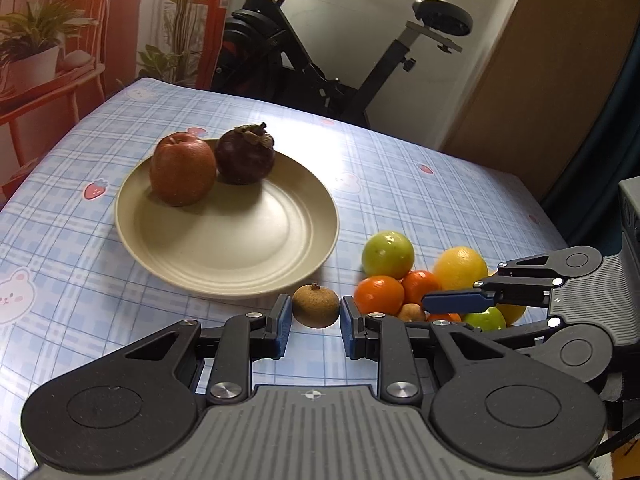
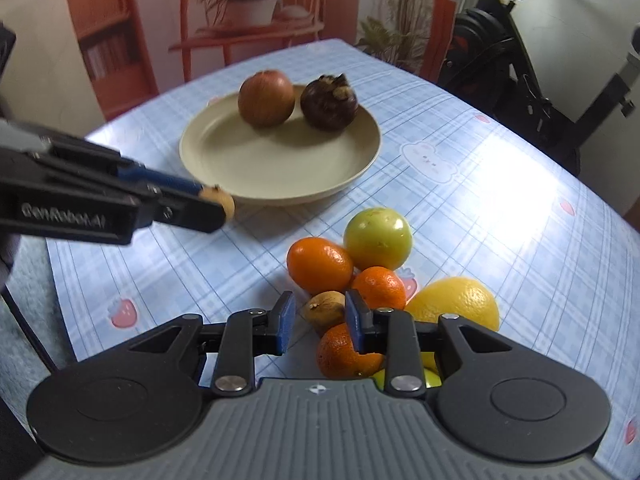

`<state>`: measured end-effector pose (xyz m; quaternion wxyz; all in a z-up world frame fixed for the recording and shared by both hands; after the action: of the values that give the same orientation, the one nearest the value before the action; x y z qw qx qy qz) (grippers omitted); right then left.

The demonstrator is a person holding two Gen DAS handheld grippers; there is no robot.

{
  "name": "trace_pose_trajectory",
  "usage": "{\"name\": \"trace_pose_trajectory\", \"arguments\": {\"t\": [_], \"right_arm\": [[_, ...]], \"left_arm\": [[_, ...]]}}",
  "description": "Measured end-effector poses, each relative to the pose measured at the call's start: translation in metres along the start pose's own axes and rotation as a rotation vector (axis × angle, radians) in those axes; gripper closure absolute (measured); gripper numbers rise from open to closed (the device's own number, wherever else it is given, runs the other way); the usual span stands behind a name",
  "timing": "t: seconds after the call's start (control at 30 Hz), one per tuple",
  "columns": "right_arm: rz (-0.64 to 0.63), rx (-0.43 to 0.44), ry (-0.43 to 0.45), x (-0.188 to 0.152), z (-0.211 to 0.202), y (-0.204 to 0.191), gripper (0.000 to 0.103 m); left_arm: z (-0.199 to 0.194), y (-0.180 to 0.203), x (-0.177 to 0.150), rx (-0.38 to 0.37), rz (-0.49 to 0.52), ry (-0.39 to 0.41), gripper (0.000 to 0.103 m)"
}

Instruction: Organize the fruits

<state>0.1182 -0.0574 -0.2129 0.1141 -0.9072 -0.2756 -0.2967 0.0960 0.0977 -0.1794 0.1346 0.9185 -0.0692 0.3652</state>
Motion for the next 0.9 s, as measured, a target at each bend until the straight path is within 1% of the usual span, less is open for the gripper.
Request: {"name": "trace_pose_trajectory", "arguments": {"t": [0.27,0.63,0.8,0.9], "right_arm": [[-0.151,-0.09,-0.041,0.0,0.011,-0.018,0.072],[-0.405,-0.215,-0.075,-0.004,0.03,-0.046,0.072],[-0.448,-0.238,-0.075,-0.005,0.036,-0.05,0.072],[-0.411,-0.215,-0.06,-0.003,0.034,-0.048,0.072]], "left_arm": [[-0.004,-0.016,-0.002,-0.022,-0.057,0.019,0.076],[-0.005,-0.025,-0.005,-0.04,-0.089,0.03,0.076],[-0.005,-0.028,-0.005,-0.043,-0.099,0.029,0.076],[-0.005,-0.029,-0.005,-0.041,-0.104,0.029,0.076]]}}
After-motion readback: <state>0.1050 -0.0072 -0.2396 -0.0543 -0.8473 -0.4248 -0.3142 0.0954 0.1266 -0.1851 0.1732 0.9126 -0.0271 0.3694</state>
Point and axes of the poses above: each gripper's, at about its wrist camera, not at the fingertips, and z roughly the way its jaws point, y to its right, x to its top, the point moved 1 cm from there along z, roughly the way its jaws point, and after that the axes turned 5 degrees about z, right-handed, at the moved point
